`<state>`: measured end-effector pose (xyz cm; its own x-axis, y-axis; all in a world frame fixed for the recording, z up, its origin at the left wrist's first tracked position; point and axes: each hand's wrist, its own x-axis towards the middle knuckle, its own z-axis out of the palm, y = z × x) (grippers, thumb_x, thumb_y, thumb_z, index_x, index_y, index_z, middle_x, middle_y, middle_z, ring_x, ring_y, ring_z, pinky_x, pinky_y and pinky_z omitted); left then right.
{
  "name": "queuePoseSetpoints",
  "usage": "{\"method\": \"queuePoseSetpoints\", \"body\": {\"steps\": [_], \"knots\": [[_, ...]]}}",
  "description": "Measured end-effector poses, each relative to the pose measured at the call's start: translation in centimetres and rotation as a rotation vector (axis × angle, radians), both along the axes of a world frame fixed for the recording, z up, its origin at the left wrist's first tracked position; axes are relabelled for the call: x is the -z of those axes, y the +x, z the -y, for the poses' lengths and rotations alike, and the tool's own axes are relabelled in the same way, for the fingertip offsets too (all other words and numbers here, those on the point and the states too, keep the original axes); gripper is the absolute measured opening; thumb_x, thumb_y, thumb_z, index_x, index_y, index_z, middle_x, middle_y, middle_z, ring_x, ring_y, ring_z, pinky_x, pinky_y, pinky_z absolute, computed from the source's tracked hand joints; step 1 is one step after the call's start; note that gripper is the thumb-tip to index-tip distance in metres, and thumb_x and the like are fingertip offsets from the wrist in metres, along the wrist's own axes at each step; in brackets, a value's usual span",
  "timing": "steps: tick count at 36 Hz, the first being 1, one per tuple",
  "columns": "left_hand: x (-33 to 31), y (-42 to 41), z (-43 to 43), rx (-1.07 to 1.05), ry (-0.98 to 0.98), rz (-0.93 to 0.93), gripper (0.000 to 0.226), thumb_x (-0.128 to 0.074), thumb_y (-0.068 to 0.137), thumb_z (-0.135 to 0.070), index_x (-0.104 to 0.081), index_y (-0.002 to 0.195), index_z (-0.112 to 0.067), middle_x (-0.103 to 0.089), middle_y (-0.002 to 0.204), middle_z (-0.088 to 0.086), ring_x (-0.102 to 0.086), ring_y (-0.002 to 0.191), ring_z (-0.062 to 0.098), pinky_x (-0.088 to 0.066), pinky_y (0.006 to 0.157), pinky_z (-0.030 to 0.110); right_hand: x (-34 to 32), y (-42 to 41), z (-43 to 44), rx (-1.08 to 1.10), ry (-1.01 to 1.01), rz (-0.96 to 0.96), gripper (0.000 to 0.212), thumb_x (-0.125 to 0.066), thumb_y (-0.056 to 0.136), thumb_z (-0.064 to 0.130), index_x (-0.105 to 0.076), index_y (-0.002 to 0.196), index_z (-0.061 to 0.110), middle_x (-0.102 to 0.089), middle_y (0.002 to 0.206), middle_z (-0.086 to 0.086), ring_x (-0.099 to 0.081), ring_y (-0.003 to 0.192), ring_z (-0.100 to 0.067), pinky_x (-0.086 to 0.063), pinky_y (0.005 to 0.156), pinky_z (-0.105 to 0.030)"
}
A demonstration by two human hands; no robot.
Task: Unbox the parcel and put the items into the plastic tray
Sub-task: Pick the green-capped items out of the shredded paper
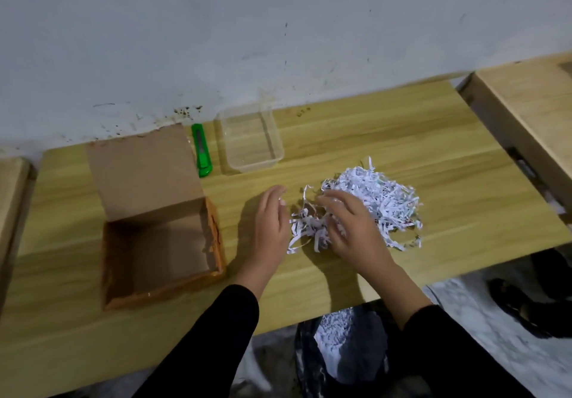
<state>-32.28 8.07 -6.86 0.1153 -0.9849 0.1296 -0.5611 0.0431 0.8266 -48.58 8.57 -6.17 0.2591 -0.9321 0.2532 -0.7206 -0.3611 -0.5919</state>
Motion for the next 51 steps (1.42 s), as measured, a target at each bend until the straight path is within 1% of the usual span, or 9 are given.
{"method": "queuePoseSetpoints", "body": {"steps": [6, 10, 19, 25, 30, 37, 40, 45, 51], "knots": [[1.2, -4.7, 0.4, 0.494, 0.035, 0.260, 0.055, -0.024, 0.096, -0.050, -0.023, 0.147, -0.029, -0.018, 0.157, -0.003, -0.010, 0.145, 0.012, -0.009, 0.118, 0.034, 0.8, -6.0, 1.3, 0.190, 0.096, -0.167, 0.043, -0.041, 0.089, 0.024, -0.053, 0.129, 0.013, -0.052, 0.135, -0.011, -0.047, 0.123, -0.032, -0.042, 0.101, -0.047], [2.4, -5.6, 0.5, 0.526, 0.168, 0.437, 0.057, -0.024, 0.098, -0.047, 0.005, 0.147, -0.037, 0.012, 0.157, -0.009, 0.016, 0.141, 0.007, 0.005, 0.114, 0.032, 1.3, -10.1, 1.2, 0.293, 0.244, -0.070, 0.041, -0.051, 0.092, 0.013, -0.050, 0.133, 0.015, -0.047, 0.139, -0.009, -0.044, 0.126, -0.026, -0.034, 0.102, -0.028], [1.9, -4.0, 1.8, 0.150, 0.056, 0.273, 0.049, -0.038, 0.094, -0.025, -0.038, 0.140, -0.008, -0.035, 0.149, 0.008, -0.027, 0.140, 0.026, -0.022, 0.116, 0.041, 0.8, -12.5, -0.1, 0.439, 0.244, 0.094, 0.042, -0.059, 0.088, 0.027, -0.055, 0.123, 0.004, -0.052, 0.128, -0.015, -0.051, 0.113, -0.024, -0.044, 0.095, -0.031], [0.5, -9.9, 3.4, 0.563, 0.105, 0.463, 0.064, -0.033, 0.091, -0.061, -0.015, 0.147, -0.036, -0.007, 0.158, -0.008, 0.004, 0.146, 0.015, -0.004, 0.117, 0.039, 1.9, -10.6, 1.6, 0.291, 0.373, -0.143, 0.071, -0.040, 0.079, 0.062, -0.038, 0.138, 0.023, -0.046, 0.138, -0.004, -0.045, 0.122, -0.028, -0.041, 0.100, -0.043], [0.6, -10.1, 5.9, 0.410, 0.236, 0.281, 0.056, -0.042, 0.092, -0.053, -0.039, 0.140, -0.025, -0.035, 0.147, 0.000, -0.032, 0.135, 0.021, -0.030, 0.104, 0.033, 1.3, -10.8, 2.6, 0.352, 0.416, 0.204, 0.018, -0.065, 0.085, 0.029, -0.064, 0.101, 0.022, -0.064, 0.092, 0.011, -0.057, 0.089, -0.012, -0.043, 0.070, -0.023], [-0.4, -8.0, 9.4, 0.227, 0.314, 0.163, 0.052, -0.051, 0.089, -0.053, -0.055, 0.128, -0.018, -0.056, 0.134, 0.003, -0.059, 0.112, 0.022, -0.040, 0.086, 0.025, 0.7, -11.7, 5.7, 0.481, 0.469, 0.327, 0.020, -0.071, 0.080, 0.013, -0.072, 0.100, 0.009, -0.067, 0.083, -0.003, -0.056, 0.072, -0.014, -0.043, 0.064, -0.027], [-0.1, -7.4, 10.8, 0.105, 0.331, 0.187, 0.046, -0.052, 0.090, -0.050, -0.055, 0.126, -0.023, -0.067, 0.109, -0.002, -0.069, 0.076, 0.017, -0.047, 0.069, 0.025, 0.6, -12.2, 6.9, 0.573, 0.391, 0.368, 0.020, -0.067, 0.081, 0.005, -0.071, 0.100, 0.009, -0.067, 0.087, -0.006, -0.060, 0.075, -0.019, -0.048, 0.067, -0.029], [-0.7, -7.6, 11.3, -0.047, 0.123, 0.280, 0.036, -0.056, 0.088, -0.024, -0.054, 0.123, -0.022, -0.053, 0.127, -0.001, -0.049, 0.116, 0.019, -0.037, 0.104, 0.037, 0.1, -13.1, 6.6, 0.649, 0.186, 0.261, 0.027, -0.061, 0.086, 0.011, -0.064, 0.112, 0.011, -0.056, 0.110, -0.005, -0.051, 0.105, -0.018, -0.034, 0.077, 0.001], [-0.5, -10.2, 8.2, 0.701, 0.009, 0.228, 0.037, -0.037, 0.095, -0.024, -0.055, 0.127, -0.019, -0.055, 0.132, 0.000, -0.048, 0.124, 0.015, -0.040, 0.104, 0.043, 1.5, -11.7, 3.2, 0.344, 0.048, 0.056, 0.026, -0.049, 0.084, 0.023, -0.067, 0.101, 0.014, -0.064, 0.102, -0.004, -0.055, 0.098, -0.017, -0.042, 0.086, -0.028]]}}
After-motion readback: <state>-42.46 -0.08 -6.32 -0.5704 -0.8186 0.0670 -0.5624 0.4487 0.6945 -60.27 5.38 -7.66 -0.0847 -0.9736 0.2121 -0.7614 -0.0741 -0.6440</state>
